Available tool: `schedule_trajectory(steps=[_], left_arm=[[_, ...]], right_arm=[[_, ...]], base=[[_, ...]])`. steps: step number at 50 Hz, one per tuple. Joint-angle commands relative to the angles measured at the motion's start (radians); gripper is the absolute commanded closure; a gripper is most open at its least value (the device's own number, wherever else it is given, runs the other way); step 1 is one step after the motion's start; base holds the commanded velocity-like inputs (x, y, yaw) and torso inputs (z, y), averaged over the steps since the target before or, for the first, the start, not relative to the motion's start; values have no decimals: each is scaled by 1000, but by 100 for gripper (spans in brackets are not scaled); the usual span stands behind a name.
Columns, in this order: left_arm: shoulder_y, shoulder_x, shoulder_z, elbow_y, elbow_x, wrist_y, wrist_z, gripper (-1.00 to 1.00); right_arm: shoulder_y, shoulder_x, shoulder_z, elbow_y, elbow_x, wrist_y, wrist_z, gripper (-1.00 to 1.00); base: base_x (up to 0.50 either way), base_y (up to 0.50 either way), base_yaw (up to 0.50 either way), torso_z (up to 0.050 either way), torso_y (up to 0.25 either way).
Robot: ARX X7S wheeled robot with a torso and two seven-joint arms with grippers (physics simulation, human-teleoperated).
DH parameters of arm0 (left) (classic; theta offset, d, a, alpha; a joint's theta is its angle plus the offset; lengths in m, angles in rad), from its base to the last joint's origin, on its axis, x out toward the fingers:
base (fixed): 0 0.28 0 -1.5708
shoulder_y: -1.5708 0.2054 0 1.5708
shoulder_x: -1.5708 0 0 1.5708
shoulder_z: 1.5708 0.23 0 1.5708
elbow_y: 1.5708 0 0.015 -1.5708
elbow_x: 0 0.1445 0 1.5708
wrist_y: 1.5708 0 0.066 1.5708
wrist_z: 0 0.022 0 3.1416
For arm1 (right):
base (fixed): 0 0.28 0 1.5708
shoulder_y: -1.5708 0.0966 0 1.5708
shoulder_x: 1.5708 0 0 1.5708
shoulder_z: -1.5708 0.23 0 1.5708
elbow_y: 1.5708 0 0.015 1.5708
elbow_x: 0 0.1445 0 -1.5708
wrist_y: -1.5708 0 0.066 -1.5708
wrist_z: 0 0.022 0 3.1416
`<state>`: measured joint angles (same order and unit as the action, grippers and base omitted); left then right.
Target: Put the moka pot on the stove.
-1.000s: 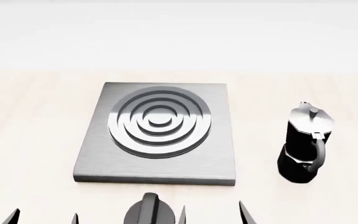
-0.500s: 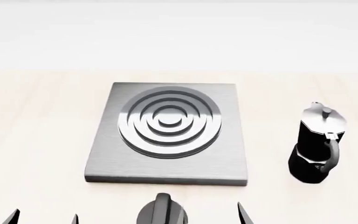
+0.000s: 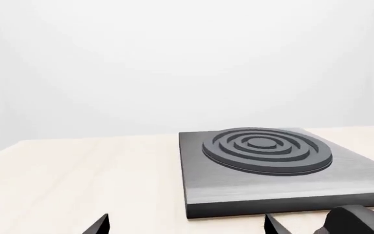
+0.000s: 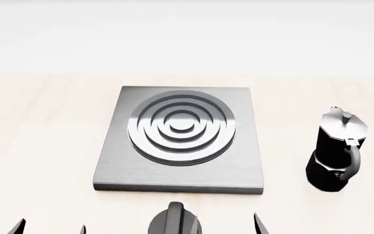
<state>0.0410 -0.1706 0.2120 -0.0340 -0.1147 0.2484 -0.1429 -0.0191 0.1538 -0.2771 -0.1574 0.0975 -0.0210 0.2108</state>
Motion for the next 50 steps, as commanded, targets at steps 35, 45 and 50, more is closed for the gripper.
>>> schedule_trajectory(steps=[35, 45, 50], left_arm=[[40, 77, -102, 12, 49, -18, 91, -100], [33, 63, -92, 7, 33, -22, 81, -100], [30, 58, -87, 2, 28, -21, 76, -100]], right_arm=[[111, 76, 226, -447, -126, 491, -131, -100], [109, 112, 262, -540, -154, 579, -113, -100], [122, 118, 289, -556, -136, 601, -119, -100]], base=[[0, 0, 0, 0, 0], [0, 0, 0, 0, 0], [0, 0, 0, 0, 0]])
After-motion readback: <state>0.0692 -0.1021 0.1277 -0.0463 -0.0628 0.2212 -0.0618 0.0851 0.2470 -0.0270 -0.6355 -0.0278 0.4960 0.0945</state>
